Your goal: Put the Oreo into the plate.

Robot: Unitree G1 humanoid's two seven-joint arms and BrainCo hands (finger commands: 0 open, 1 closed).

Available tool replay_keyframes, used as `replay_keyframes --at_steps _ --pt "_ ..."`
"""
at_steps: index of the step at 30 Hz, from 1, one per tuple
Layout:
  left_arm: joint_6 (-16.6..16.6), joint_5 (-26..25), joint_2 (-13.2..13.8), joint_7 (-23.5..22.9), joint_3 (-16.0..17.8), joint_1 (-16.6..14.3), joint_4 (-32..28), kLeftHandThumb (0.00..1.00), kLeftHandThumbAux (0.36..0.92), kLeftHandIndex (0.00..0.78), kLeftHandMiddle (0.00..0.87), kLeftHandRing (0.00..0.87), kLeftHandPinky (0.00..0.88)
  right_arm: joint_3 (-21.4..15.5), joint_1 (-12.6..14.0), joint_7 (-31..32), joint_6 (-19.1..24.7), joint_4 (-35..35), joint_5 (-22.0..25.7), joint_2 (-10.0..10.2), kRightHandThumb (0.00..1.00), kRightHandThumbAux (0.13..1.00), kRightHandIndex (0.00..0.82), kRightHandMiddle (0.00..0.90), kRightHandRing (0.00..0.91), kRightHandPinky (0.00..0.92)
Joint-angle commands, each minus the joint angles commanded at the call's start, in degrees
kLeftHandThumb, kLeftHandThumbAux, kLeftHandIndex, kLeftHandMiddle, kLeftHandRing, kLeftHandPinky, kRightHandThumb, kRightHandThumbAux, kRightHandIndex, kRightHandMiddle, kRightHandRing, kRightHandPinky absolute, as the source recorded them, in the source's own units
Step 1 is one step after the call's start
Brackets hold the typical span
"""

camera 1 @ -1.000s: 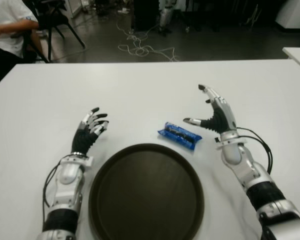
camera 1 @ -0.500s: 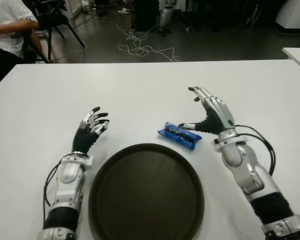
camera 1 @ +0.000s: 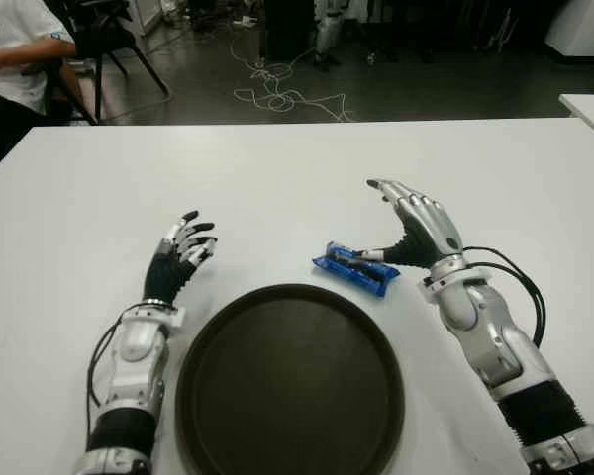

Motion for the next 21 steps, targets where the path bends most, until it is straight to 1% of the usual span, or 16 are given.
replay_keyframes --at_steps 4,7,16,21 --pt "-0.2 0.3 0.1 0.1 -0.1 -0.1 0.3 0.371 0.661 0.121 0.251 0.277 0.306 0.3 0.0 -0.3 -0.1 0.4 0.1 0.4 0.0 0.7 0.125 0.218 0.274 0.305" --pt "-0.4 0.3 0.1 0.1 -0.1 -0.2 0.5 0.382 0.664 0.122 0.252 0.279 0.312 0.8 -1.0 -1.0 -0.6 3.2 0.2 0.9 0.0 0.701 0.123 0.216 0.273 0.304" --pt "-1.1 1.0 0.1 0.7 -0.3 -0.3 0.9 0.343 0.651 0.122 0.252 0.276 0.301 2.3 -0.5 1.5 1.3 0.0 -0.6 0.7 0.0 0.731 0.121 0.211 0.264 0.305" --pt "-1.2 1.3 0.1 0.8 -0.3 -0.4 1.0 0.344 0.647 0.118 0.246 0.273 0.299 2.9 -0.8 1.0 0.0 0.8 -0.9 0.3 0.0 0.743 0.12 0.206 0.256 0.302"
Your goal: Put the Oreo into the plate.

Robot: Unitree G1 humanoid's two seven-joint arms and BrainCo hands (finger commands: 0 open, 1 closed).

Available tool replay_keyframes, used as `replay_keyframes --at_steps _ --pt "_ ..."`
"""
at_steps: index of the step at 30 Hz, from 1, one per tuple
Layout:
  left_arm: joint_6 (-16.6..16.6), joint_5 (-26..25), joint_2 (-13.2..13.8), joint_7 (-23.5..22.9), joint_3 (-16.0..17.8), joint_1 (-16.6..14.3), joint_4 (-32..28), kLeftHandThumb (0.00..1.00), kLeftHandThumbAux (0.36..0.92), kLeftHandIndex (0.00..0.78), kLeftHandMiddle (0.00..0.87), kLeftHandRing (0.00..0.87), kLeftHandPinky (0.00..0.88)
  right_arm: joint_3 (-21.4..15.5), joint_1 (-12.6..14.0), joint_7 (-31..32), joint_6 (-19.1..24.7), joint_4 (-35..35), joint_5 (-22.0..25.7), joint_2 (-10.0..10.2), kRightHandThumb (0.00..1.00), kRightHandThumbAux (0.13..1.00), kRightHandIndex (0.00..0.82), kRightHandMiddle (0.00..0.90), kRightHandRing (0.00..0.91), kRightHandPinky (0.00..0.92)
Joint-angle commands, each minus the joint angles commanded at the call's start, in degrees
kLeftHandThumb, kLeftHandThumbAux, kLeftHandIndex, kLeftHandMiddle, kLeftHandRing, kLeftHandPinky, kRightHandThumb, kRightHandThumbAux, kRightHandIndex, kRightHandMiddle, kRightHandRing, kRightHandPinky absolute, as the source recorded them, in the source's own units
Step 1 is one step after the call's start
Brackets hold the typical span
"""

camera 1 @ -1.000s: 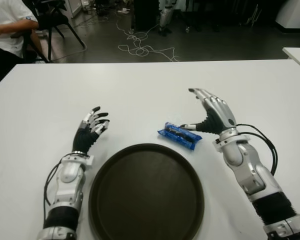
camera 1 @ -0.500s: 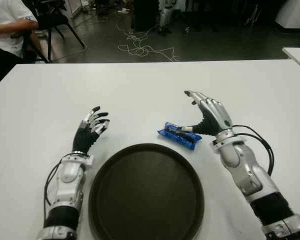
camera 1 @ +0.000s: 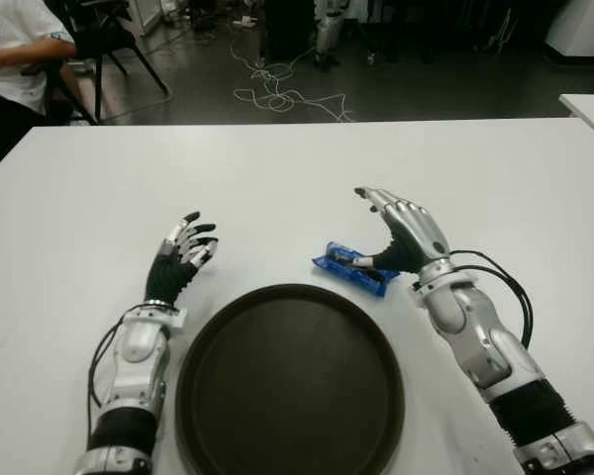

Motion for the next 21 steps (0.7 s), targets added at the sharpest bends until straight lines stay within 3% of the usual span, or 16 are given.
replay_keyframes --at_steps 16,21 --pt "0.3 -0.3 -0.2 -0.3 0.0 0.2 -0.6 0.346 0.671 0.123 0.259 0.279 0.31 0.9 -0.3 0.2 0.8 1.3 -0.1 0.6 0.0 0.712 0.136 0.205 0.242 0.264" --pt "0.0 -0.3 -0.4 -0.3 0.0 0.3 -0.8 0.353 0.673 0.123 0.264 0.281 0.308 1.9 -2.0 -1.4 0.3 6.8 -0.2 1.7 0.0 0.711 0.164 0.223 0.241 0.238"
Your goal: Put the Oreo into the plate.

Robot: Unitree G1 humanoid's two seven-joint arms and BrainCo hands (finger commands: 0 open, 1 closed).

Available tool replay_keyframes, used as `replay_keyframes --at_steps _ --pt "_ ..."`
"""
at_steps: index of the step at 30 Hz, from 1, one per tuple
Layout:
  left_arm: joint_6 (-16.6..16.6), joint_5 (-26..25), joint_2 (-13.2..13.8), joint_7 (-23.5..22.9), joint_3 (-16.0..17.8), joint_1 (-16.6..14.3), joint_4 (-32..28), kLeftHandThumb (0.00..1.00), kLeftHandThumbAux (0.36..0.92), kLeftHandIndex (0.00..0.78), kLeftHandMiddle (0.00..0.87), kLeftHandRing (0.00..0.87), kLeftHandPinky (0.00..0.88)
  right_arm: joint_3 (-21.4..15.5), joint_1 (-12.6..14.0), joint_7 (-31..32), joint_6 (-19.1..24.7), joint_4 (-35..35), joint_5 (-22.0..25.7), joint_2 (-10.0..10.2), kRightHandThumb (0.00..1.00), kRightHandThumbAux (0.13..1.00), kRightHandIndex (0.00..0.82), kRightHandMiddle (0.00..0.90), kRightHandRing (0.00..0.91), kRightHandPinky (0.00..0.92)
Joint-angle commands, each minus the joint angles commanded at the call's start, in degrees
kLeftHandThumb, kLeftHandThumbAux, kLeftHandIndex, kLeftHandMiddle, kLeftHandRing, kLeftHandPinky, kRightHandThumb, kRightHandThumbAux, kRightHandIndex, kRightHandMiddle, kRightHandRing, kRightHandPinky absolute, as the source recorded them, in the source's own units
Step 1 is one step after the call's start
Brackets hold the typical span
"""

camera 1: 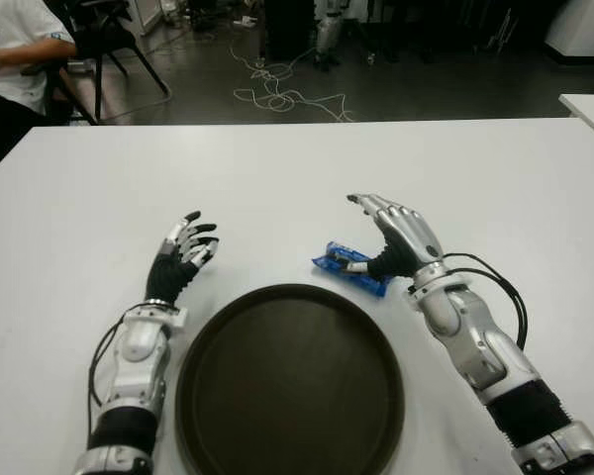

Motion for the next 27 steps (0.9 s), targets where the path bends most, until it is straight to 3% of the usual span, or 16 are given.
replay_keyframes --at_steps 8,27 --pt "-0.3 -0.2 -0.1 -0.1 0.0 0.1 -0.3 0.37 0.67 0.124 0.262 0.281 0.31 0.6 -2.2 -3.2 -1.2 8.8 0.6 0.9 0.0 0.721 0.179 0.229 0.242 0.236" --pt "-0.5 0.0 -0.2 0.0 -0.3 0.7 -1.3 0.341 0.684 0.127 0.273 0.279 0.303 0.0 -3.1 -3.5 -2.1 11.4 3.8 1.9 0.0 0.743 0.195 0.244 0.27 0.277"
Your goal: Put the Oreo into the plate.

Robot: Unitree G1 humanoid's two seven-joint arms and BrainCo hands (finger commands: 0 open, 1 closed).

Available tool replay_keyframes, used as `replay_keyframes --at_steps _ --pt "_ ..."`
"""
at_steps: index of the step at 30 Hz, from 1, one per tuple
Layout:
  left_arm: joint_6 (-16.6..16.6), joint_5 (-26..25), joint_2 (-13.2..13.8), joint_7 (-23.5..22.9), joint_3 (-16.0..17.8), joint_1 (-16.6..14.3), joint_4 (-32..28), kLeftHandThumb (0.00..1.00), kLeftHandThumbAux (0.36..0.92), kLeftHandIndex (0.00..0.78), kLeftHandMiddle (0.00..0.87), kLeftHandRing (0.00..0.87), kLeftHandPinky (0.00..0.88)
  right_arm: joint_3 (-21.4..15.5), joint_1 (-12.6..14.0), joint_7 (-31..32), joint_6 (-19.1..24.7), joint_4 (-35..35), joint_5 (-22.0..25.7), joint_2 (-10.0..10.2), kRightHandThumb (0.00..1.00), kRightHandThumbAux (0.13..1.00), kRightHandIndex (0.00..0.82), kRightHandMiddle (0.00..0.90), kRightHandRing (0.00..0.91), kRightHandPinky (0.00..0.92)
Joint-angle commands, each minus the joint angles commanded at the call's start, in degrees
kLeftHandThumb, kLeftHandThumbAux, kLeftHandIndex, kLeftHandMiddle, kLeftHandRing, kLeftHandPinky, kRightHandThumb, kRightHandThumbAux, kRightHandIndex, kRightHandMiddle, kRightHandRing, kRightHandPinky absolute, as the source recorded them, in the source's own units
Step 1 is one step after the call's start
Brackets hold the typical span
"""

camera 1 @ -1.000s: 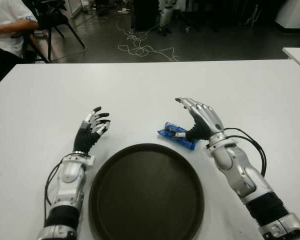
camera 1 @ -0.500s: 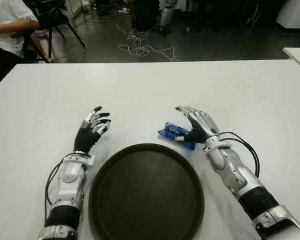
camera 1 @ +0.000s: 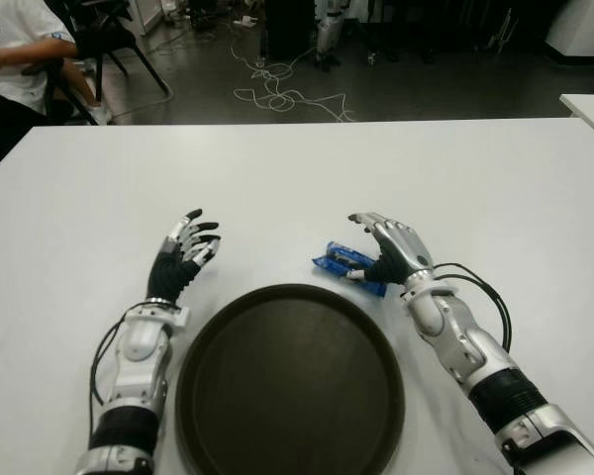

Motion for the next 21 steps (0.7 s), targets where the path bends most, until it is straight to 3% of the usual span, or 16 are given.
replay_keyframes --at_steps 16,21 --pt "0.9 -1.3 -0.2 -1.2 0.3 0.3 -0.8 0.376 0.697 0.134 0.271 0.288 0.315 -0.4 -0.5 0.5 0.6 1.4 0.6 0.4 0.0 0.728 0.204 0.248 0.262 0.245" --pt "1.5 -1.1 -0.3 -0.5 0.1 0.4 -1.2 0.337 0.688 0.134 0.274 0.287 0.306 -0.8 -0.8 0.4 0.4 2.1 0.9 0.4 0.0 0.727 0.208 0.249 0.261 0.253"
